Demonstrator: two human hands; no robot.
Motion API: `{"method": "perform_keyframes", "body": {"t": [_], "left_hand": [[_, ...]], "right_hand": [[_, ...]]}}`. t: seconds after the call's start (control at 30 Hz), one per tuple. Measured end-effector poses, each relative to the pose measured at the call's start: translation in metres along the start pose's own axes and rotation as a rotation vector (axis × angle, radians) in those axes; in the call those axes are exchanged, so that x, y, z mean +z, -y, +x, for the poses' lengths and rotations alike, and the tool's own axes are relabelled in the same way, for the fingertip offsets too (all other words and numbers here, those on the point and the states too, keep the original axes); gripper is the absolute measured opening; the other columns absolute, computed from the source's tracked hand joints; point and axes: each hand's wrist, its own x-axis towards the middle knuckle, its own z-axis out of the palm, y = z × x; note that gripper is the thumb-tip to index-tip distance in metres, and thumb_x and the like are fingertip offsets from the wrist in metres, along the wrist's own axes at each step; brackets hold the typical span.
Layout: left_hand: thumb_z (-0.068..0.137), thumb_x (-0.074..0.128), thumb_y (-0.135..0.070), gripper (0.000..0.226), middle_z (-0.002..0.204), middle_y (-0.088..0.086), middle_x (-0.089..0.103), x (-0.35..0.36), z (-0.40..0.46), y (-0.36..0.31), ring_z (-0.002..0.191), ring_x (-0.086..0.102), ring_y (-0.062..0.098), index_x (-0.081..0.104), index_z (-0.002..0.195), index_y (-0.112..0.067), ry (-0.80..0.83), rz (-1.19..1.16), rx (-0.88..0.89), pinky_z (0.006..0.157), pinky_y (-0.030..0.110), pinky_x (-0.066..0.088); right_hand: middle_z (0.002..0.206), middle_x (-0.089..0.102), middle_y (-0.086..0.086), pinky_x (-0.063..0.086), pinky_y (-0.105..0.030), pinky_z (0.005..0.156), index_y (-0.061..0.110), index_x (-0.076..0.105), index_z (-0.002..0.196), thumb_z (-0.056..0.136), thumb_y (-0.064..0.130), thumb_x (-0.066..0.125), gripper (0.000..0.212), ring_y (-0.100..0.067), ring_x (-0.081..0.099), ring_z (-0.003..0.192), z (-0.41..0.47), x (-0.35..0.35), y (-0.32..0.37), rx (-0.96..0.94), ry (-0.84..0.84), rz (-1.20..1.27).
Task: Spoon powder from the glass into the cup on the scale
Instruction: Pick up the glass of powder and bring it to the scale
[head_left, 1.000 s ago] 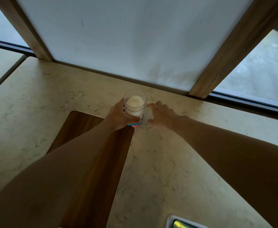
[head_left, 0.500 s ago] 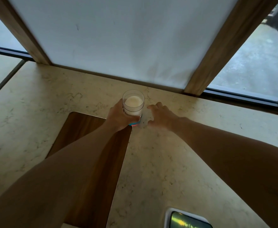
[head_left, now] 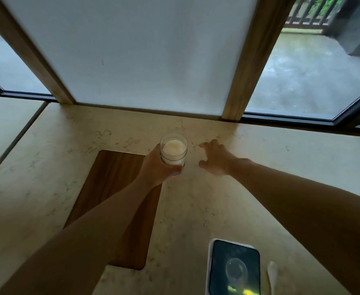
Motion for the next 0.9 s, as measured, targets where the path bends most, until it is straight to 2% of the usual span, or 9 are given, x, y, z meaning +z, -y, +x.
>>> {"method": "perform_keyframes", "body": {"t": [0.1, 0.23, 0.4, 0.6, 0.8, 0.9], "left_hand": [[0.057, 0.093, -0.03, 0.082, 0.109, -0.018, 0.062, 0.002, -0.025, -0.013, 0.101, 0.059, 0.003, 0.053, 0.129, -0.029, 0.012, 0.001, -0.01, 0.076, 0.007, 0.041], [0.056, 0.092, -0.034, 0.083, 0.104, -0.023, 0.06, 0.007, -0.055, -0.027, 0.096, 0.057, -0.001, 0.052, 0.129, -0.03, 0.045, 0.056, 0.006, 0.073, 0.007, 0.039], [0.057, 0.092, -0.033, 0.076, 0.1, -0.027, 0.061, 0.013, -0.091, -0.037, 0.093, 0.056, -0.015, 0.05, 0.12, -0.039, 0.084, 0.054, 0.044, 0.073, 0.005, 0.04], [0.055, 0.089, -0.04, 0.079, 0.104, -0.02, 0.063, 0.02, -0.123, -0.045, 0.097, 0.06, -0.003, 0.052, 0.124, -0.033, 0.101, 0.051, 0.09, 0.073, 0.005, 0.042], [0.059, 0.092, -0.034, 0.082, 0.117, -0.005, 0.067, 0.027, -0.147, -0.037, 0.107, 0.064, 0.014, 0.054, 0.131, -0.022, 0.149, 0.059, 0.127, 0.089, 0.029, 0.053], [0.058, 0.092, -0.035, 0.084, 0.118, -0.006, 0.067, 0.03, -0.159, -0.033, 0.108, 0.063, 0.014, 0.054, 0.133, -0.023, 0.151, 0.05, 0.097, 0.089, 0.03, 0.053]], "right_hand": [[0.151, 0.03, -0.013, 0.041, -0.051, 0.104, 0.025, 0.027, 0.151, 0.086, 0.037, 0.063, 0.076, -0.036, 0.035, 0.135, -0.029, 0.004, -0.009, 0.034, 0.004, 0.018], [0.151, 0.03, -0.012, 0.043, -0.053, 0.104, 0.025, 0.028, 0.151, 0.084, 0.039, 0.062, 0.076, -0.036, 0.037, 0.134, -0.067, 0.014, -0.021, 0.076, 0.003, 0.032], [0.15, 0.032, -0.014, 0.043, -0.05, 0.105, 0.022, 0.03, 0.151, 0.087, 0.036, 0.064, 0.073, -0.037, 0.04, 0.133, -0.11, 0.027, -0.038, 0.103, -0.027, 0.091], [0.151, 0.03, -0.016, 0.039, -0.05, 0.109, 0.018, 0.033, 0.15, 0.092, 0.034, 0.061, 0.066, -0.037, 0.041, 0.133, -0.16, 0.048, -0.062, 0.159, -0.016, 0.134], [0.15, 0.033, -0.015, 0.038, -0.047, 0.111, 0.017, 0.045, 0.143, 0.093, 0.033, 0.061, 0.055, -0.036, 0.043, 0.131, -0.207, 0.082, -0.091, 0.227, -0.019, 0.185], [0.147, 0.036, -0.016, 0.04, -0.045, 0.11, 0.015, 0.049, 0.14, 0.093, 0.031, 0.06, 0.05, -0.035, 0.046, 0.128, -0.23, 0.099, -0.11, 0.259, -0.015, 0.222]]}}
